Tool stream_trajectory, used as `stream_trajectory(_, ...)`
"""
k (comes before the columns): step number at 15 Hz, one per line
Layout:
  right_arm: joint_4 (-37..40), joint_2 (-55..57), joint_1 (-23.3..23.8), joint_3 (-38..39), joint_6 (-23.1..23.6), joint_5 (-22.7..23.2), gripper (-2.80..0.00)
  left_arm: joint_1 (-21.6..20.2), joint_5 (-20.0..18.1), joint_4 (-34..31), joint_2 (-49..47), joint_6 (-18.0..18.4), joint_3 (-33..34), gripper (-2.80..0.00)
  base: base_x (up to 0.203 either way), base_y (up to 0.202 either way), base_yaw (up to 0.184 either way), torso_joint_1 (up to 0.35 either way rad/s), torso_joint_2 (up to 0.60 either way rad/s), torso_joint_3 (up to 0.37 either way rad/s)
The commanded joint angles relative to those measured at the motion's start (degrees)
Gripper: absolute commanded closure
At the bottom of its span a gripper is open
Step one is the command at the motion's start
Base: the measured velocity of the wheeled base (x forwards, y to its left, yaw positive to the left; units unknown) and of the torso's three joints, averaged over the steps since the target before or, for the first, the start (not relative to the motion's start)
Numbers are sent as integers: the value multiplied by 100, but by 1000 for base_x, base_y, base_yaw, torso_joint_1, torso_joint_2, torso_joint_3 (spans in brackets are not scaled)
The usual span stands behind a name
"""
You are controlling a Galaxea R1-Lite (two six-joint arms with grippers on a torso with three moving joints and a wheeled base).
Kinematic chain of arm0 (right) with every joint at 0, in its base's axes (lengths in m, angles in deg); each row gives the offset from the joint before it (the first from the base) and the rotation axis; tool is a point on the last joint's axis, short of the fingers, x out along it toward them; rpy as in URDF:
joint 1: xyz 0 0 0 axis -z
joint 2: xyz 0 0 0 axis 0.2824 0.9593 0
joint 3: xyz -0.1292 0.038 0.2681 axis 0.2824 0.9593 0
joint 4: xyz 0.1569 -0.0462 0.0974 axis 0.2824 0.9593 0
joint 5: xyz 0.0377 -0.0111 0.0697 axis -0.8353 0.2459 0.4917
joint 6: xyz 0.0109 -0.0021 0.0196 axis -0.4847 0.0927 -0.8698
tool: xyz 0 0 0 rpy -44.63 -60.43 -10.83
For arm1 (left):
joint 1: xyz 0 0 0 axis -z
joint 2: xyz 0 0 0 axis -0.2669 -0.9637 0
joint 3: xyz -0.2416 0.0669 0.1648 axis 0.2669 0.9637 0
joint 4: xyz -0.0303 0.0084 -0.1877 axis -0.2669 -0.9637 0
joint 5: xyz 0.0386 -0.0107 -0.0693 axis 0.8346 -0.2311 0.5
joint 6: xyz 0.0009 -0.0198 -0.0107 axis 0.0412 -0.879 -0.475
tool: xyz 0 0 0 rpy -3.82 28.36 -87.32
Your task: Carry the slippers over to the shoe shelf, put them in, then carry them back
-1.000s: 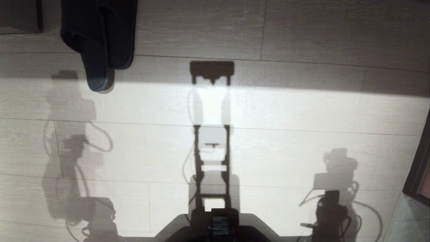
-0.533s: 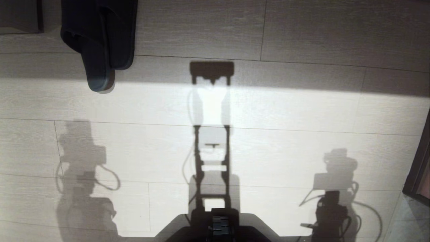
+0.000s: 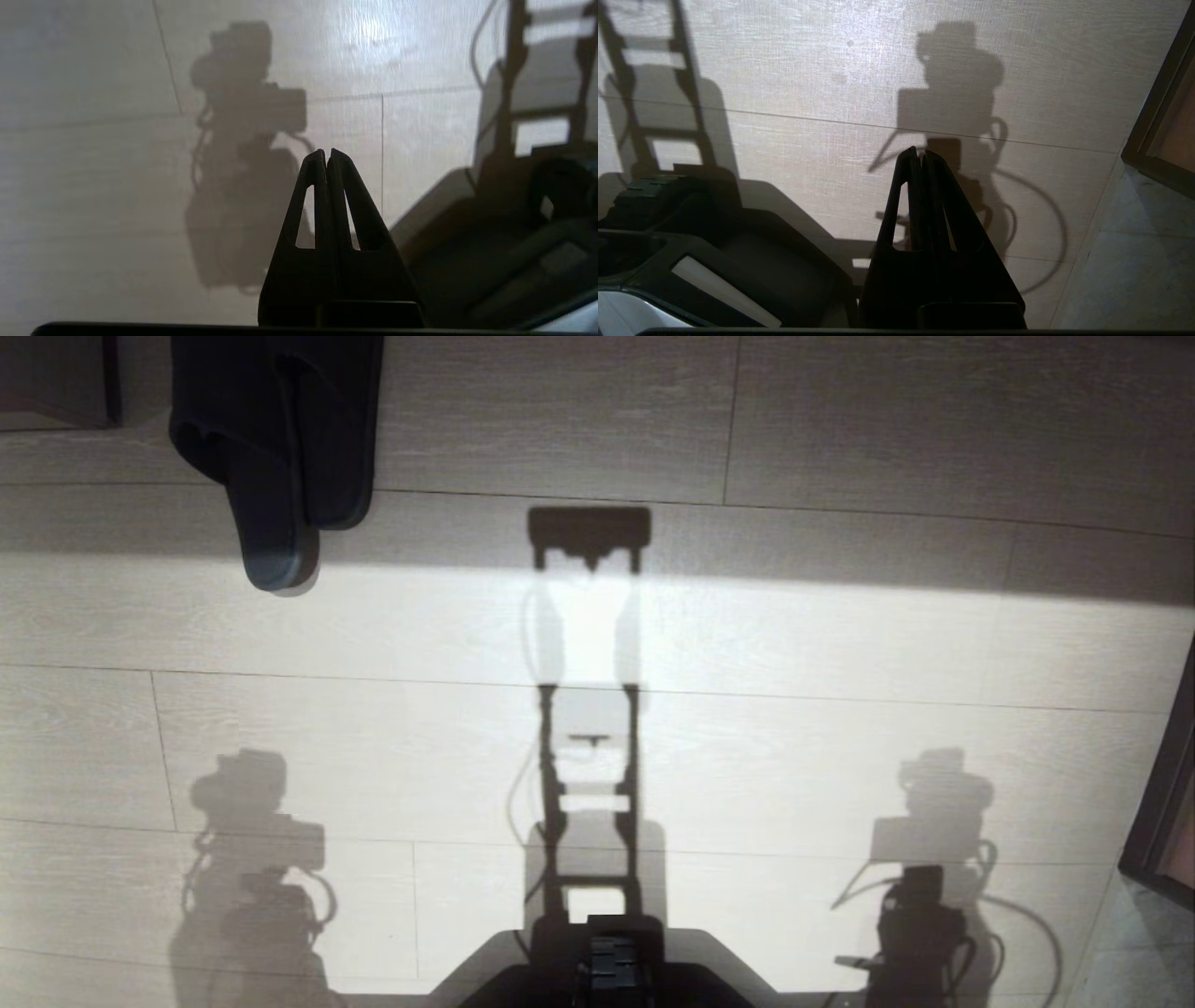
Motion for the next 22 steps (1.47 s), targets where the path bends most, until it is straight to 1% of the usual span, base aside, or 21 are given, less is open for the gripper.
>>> stream_trajectory(1,-1,-9,2,0,2,2,0,-2,-27,-47,-5,-42,13,0,0,0,0,0,0,0)
stream_trajectory(3,-1,-9,5,0,2,11,0,-2,-18,-47,-5,-194,13,0,0,0,0,0,0,0)
stream_trajectory(5,-1,-7,5,0,2,2,0,-2,5,-47,-5,-224,13,0,0,0,0,0,0,0)
stream_trajectory(6,-1,-9,3,0,2,8,0,-2,52,-47,-5,-309,13,0,0,0,0,0,0,0)
stream_trajectory(9,-1,-4,0,0,2,2,0,-2,52,-47,-5,-238,13,0,0,0,0,0,0,0)
stream_trajectory(13,-1,-9,4,0,2,2,0,-2,61,-47,-9,-273,13,0,0,0,0,1,1,37)
stream_trajectory(22,-1,-9,5,0,2,2,0,-2,35,-117,-14,-177,-14,0,0,0,0,4,4,198)
